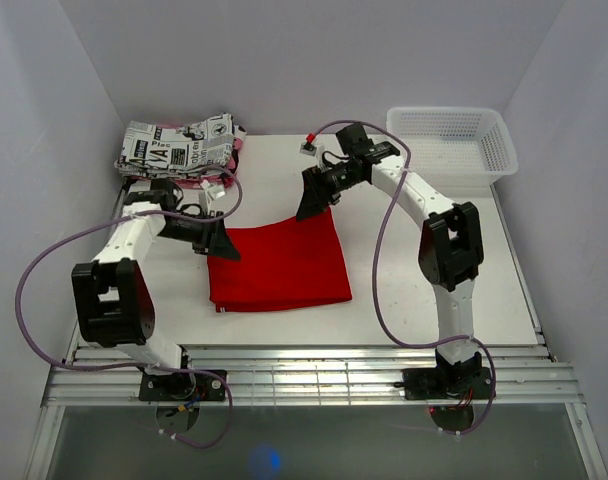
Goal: Fold and stack the trousers
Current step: Fold the trousers
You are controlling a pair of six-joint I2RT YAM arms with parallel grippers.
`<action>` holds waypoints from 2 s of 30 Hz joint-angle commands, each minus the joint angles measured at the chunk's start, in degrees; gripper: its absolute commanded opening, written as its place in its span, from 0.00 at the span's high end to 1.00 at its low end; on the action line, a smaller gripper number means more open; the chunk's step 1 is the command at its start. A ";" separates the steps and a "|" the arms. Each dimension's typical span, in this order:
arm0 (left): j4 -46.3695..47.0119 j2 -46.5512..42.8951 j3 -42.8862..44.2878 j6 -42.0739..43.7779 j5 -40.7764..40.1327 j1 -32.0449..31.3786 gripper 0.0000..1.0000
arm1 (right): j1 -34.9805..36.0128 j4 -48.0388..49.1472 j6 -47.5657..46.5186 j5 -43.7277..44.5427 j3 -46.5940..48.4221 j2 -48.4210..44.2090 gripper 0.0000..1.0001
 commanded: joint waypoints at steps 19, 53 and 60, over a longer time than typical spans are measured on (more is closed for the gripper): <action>10.58 34.19 15.76 -11.28 -10.79 7.44 0.46 | -6.94 -1.79 -9.99 15.71 3.25 16.59 0.14; 7.20 24.89 1.00 -5.72 10.42 9.90 0.54 | -3.86 -7.76 -22.88 7.20 -23.21 4.82 0.32; -16.59 21.44 18.31 13.52 18.90 7.88 0.49 | -4.21 -15.87 -21.54 2.09 -5.30 -3.02 0.26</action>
